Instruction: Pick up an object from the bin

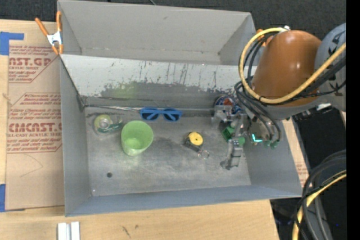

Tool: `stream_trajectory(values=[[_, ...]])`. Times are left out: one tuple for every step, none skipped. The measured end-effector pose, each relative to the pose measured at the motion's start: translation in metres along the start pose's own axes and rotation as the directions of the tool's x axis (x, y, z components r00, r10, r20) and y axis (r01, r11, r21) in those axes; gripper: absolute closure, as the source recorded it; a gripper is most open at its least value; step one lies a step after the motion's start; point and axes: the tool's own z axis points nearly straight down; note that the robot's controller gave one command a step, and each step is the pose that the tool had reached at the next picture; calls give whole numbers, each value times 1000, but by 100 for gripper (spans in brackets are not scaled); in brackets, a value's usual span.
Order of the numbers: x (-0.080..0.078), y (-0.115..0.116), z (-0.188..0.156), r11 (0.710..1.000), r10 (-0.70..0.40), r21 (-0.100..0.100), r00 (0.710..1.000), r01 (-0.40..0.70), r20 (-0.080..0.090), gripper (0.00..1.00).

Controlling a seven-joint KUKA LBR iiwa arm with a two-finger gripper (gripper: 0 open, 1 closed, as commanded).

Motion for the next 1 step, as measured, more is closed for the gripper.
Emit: stream_trajectory(values=[[-32, 11, 123, 982, 189, -2, 982, -189, 3, 0]])
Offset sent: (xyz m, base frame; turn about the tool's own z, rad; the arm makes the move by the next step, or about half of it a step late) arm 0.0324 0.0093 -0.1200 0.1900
